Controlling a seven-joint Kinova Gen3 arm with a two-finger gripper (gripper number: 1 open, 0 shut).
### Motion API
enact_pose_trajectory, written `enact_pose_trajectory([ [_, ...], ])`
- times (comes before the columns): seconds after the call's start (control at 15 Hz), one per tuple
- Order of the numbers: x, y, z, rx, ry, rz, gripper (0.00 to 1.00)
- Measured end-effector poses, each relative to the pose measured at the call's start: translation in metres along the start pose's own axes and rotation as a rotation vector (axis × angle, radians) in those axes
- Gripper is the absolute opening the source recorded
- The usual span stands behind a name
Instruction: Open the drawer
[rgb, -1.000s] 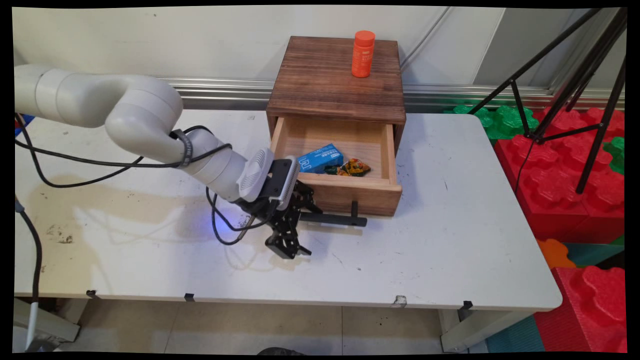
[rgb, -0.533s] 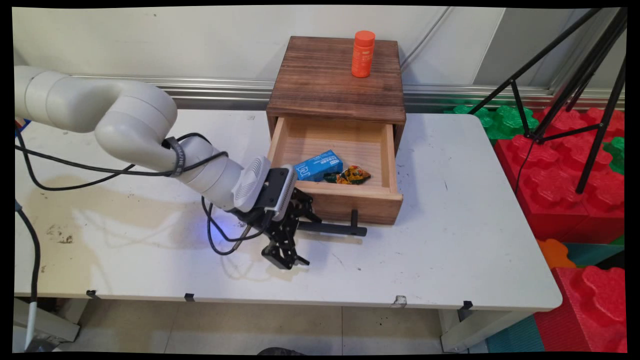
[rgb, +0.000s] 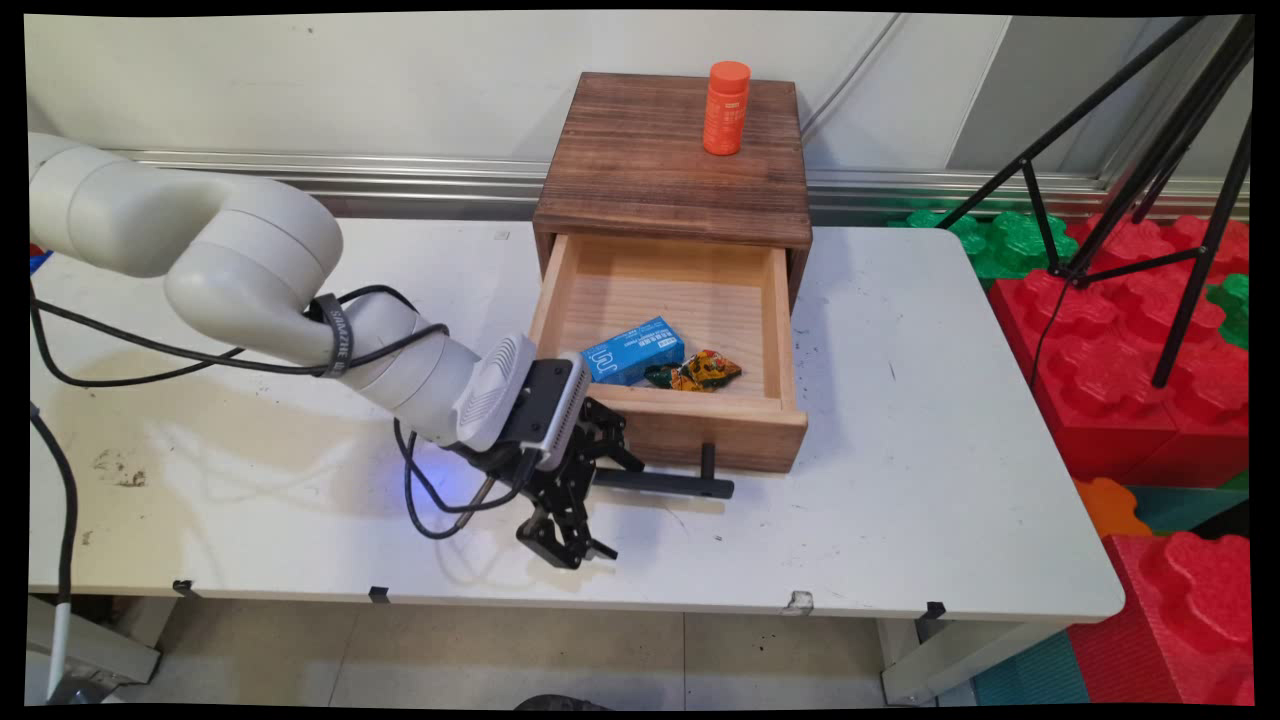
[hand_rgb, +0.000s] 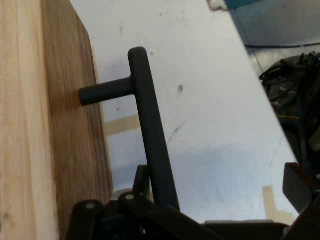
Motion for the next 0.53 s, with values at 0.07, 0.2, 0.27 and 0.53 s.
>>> enact_pose_trajectory([
  [0.07, 0.001, 0.002, 0.000, -0.002, 0.001, -0.001, 1.00],
  [0.2, 0.003, 0.006, -0.001, -0.007, 0.005, -0.003, 1.00],
  [0.27, 0.004, 0.009, -0.001, -0.010, 0.007, -0.005, 1.00],
  [0.53, 0.007, 0.018, -0.002, -0.022, 0.012, -0.011, 1.00],
])
